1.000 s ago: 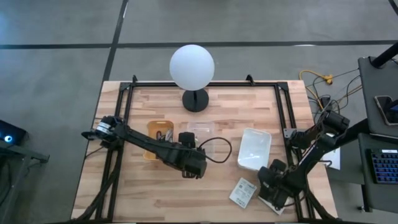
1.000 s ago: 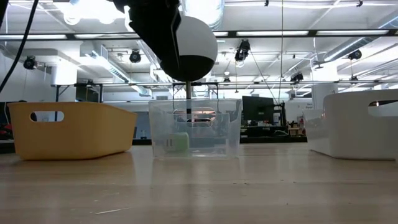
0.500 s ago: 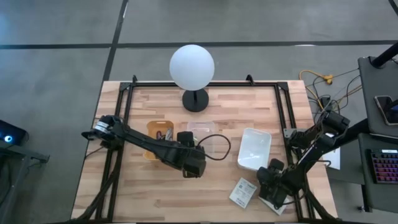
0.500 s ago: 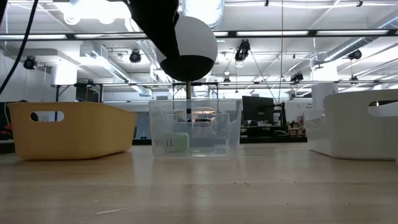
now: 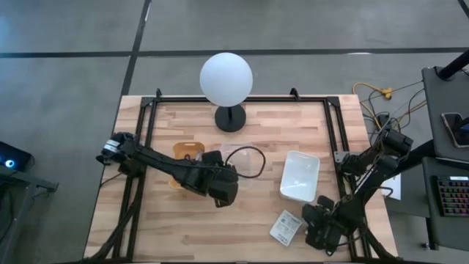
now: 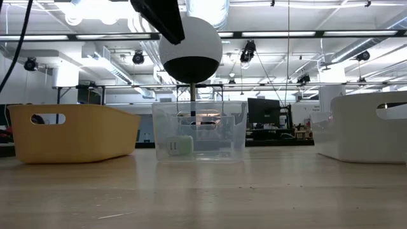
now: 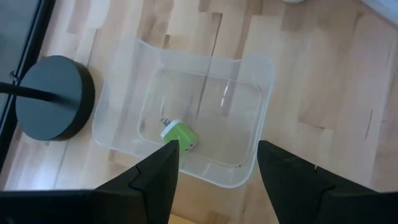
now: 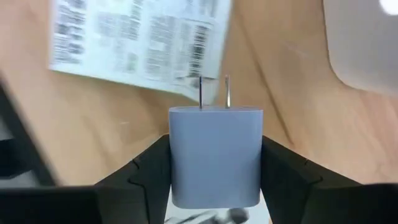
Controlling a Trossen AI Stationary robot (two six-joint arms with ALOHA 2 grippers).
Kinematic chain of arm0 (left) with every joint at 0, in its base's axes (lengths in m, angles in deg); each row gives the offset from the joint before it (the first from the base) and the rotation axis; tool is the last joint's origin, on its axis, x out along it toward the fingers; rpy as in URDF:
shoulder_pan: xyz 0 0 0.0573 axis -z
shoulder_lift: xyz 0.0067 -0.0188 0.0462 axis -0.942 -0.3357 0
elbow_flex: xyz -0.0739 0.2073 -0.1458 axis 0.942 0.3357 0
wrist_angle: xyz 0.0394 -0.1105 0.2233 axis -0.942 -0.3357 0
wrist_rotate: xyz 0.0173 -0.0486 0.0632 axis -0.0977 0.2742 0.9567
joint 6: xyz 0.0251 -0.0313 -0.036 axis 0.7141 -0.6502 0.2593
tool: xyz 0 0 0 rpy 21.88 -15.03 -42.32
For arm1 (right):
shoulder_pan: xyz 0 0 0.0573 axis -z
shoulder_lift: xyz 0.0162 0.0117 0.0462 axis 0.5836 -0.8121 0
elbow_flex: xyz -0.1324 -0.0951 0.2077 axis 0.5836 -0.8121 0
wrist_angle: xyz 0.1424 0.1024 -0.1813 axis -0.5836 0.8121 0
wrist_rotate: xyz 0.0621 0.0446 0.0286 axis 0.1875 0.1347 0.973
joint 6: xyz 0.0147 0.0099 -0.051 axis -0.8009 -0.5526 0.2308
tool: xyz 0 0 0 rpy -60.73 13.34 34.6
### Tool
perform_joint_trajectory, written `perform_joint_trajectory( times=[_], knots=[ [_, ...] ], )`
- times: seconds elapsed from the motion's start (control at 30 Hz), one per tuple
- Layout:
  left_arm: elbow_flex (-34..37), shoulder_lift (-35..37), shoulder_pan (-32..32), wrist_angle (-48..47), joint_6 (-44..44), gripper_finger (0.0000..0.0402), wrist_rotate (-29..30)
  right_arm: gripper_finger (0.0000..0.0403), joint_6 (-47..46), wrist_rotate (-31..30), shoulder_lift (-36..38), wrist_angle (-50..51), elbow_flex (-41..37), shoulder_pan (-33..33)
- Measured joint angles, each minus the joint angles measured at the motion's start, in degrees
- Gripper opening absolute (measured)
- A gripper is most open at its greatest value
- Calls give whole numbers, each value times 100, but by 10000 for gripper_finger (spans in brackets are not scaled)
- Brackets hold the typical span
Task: Pick and place items into bin
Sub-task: Put the purple charger adapter into the transparent bin
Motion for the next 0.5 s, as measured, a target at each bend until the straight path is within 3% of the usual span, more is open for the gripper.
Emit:
perform_joint_trajectory(
  times=[0.13,0.27,0.4,0.5],
  knots=[
    [2,65,4,5,-129,201,2,189,1,-100,194,309,496,1],
    [4,89,28,14,-322,201,3,185,240,-863,483,641,817,135],
    [109,100,91,-62,-814,201,202,185,884,-1130,835,654,846,735],
    [319,173,114,-130,-1813,201,284,186,1646,-1134,1047,405,798,1395]
  ],
)
